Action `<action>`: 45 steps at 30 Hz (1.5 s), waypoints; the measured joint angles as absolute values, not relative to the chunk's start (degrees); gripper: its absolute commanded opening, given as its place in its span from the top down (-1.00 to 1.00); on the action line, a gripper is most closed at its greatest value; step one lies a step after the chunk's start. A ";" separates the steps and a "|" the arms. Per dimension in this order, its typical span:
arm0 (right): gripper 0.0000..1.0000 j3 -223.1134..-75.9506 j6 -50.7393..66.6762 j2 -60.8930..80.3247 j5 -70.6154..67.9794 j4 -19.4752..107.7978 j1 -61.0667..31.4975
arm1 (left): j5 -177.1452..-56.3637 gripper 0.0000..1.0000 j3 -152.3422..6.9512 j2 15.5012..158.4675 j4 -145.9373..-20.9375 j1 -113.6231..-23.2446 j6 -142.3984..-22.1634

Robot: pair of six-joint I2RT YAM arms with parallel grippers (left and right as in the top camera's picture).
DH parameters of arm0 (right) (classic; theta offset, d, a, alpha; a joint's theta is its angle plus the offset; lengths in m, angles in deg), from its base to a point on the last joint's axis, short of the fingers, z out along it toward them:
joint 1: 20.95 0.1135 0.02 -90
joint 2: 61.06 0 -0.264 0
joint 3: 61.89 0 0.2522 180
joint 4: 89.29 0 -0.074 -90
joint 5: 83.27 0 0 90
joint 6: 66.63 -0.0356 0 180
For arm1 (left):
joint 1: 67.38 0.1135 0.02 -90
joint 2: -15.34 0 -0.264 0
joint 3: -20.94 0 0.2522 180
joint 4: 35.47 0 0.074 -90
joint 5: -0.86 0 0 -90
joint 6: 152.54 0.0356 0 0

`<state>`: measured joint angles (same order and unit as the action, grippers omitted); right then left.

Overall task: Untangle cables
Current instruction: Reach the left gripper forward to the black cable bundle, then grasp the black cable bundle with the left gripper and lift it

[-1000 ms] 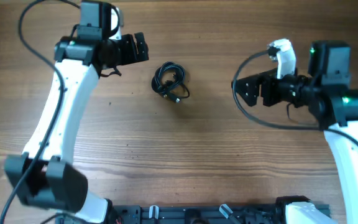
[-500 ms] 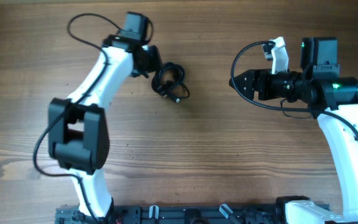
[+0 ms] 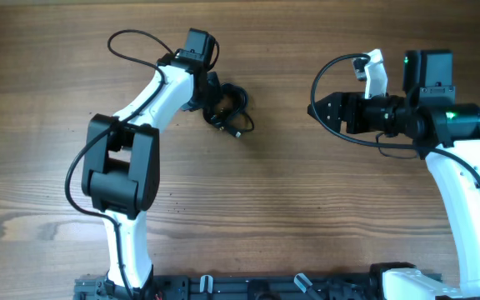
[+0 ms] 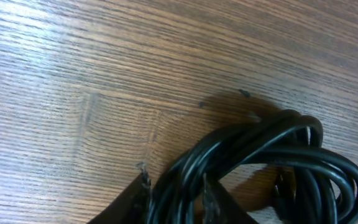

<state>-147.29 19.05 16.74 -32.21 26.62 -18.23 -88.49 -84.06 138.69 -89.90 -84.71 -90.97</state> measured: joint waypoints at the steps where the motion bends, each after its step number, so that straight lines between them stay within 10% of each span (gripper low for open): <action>1: -0.68 -147.29 19.05 16.74 -32.21 26.64 -18.23 | -88.49 0.43 -84.06 138.73 -89.87 -84.73 -90.97; 10: -0.68 -147.29 19.05 16.74 -32.19 26.64 -18.23 | -87.49 0.79 -84.06 139.34 -89.48 -86.24 -91.17; 45: -0.68 -147.29 9.21 16.74 -30.51 38.36 -17.99 | -89.63 0.92 -73.00 123.71 -81.22 -86.89 -91.38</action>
